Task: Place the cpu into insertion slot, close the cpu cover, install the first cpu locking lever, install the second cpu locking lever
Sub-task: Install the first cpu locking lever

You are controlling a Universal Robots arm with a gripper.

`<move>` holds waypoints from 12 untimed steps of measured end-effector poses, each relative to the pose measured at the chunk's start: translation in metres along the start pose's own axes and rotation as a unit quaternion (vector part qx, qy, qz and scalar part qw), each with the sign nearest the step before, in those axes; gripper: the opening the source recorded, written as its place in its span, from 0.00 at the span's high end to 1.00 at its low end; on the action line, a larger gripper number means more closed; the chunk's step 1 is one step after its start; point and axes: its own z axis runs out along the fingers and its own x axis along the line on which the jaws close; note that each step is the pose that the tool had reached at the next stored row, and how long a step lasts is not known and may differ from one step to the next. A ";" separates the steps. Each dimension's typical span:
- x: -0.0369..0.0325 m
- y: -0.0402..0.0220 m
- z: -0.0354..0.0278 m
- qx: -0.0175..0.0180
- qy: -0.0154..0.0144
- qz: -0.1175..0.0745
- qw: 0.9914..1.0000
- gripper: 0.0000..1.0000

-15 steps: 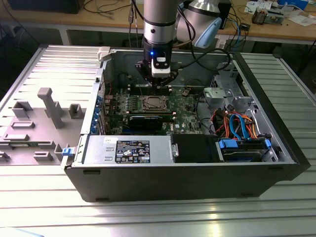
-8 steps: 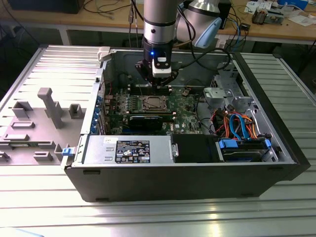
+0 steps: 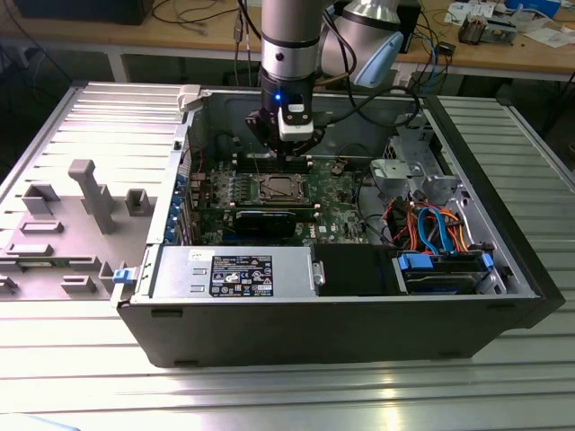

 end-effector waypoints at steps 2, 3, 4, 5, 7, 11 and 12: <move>0.0000 0.0000 0.0000 0.000 0.000 -0.004 1.000 0.89; 0.0000 0.0000 0.0000 0.000 0.000 -0.005 1.000 0.89; 0.0001 0.0000 0.0000 0.000 0.000 -0.007 1.000 0.89; 0.0001 0.0000 0.0000 0.000 0.000 -0.008 1.000 0.89; 0.0001 0.0000 0.0000 0.000 0.000 -0.012 1.000 0.89; 0.0000 0.0000 0.0000 0.000 0.000 -0.017 1.000 0.89; 0.0000 0.0000 0.0000 0.000 0.000 -0.018 1.000 0.89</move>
